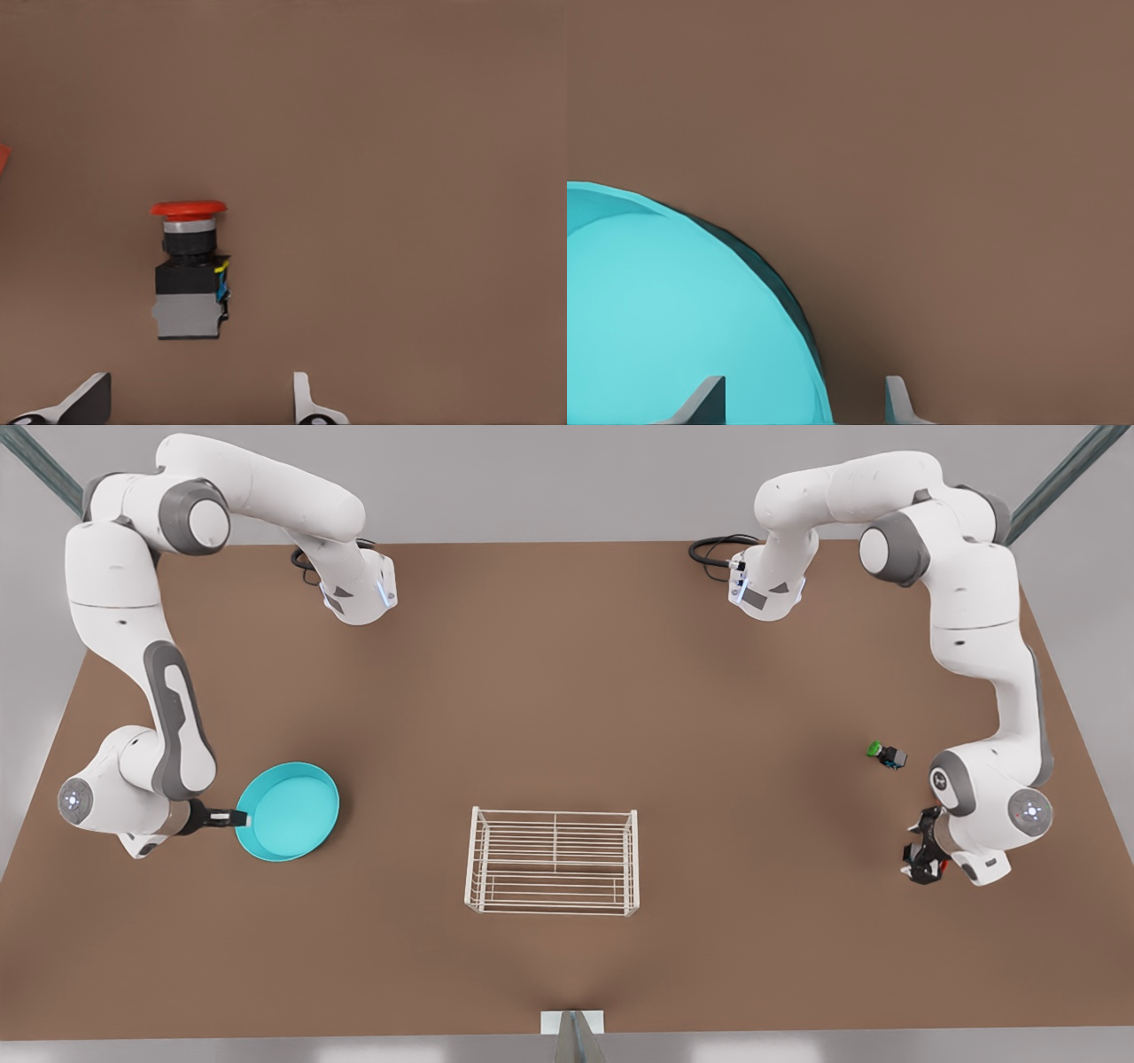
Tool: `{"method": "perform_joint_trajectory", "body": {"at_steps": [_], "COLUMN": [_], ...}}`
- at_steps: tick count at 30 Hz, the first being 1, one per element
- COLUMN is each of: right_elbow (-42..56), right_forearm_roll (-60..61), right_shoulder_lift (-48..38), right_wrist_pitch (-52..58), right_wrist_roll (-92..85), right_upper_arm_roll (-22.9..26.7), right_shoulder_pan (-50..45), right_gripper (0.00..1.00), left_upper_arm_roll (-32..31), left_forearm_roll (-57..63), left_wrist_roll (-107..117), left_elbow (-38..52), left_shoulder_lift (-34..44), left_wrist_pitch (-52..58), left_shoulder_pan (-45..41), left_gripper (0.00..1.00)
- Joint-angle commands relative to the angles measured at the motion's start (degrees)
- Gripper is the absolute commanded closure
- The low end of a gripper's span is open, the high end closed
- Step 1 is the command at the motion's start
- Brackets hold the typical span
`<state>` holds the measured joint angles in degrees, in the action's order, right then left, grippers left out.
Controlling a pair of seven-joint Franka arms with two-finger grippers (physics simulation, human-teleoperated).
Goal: Place the plate on the shelf with right arm and place the red button switch in the plate with left arm
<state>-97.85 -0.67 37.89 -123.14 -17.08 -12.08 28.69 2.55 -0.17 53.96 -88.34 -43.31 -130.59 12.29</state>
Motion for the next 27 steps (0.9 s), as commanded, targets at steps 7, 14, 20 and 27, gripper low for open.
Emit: {"method": "perform_joint_trajectory", "body": {"at_steps": [7, 14, 20, 27], "right_elbow": [-0.06, -0.06, -0.06, 0.02], "right_forearm_roll": [0.06, 0.15, 0.06, 0.32], "right_shoulder_lift": [1.23, 1.67, 1.58, 0.61], "right_wrist_pitch": [-0.08, 0.01, 0.27, 3.17], "right_wrist_roll": [-5.68, -6.56, -7.18, -7.18], "right_upper_arm_roll": [-2.77, -2.68, -3.47, -6.90], "right_shoulder_pan": [2.86, 2.95, 4.00, 6.11], "right_gripper": [0.34, 0.57, 0.77, 0.81], "left_upper_arm_roll": [-5.36, -4.66, -3.95, -3.69], "left_forearm_roll": [0.52, 5.26, 4.27, -2.29], "left_wrist_roll": [-44.29, -66.35, -59.26, 0.87], "left_elbow": [7.66, 9.15, 8.28, 6.96], "left_shoulder_lift": [11.05, 18.08, 19.49, 11.05], "left_wrist_pitch": [30.84, 30.66, 32.77, 24.25], "left_shoulder_pan": [-2.71, -2.45, -2.10, 1.42], "left_gripper": [0.00, 0.00, 0.00, 0.00]}}
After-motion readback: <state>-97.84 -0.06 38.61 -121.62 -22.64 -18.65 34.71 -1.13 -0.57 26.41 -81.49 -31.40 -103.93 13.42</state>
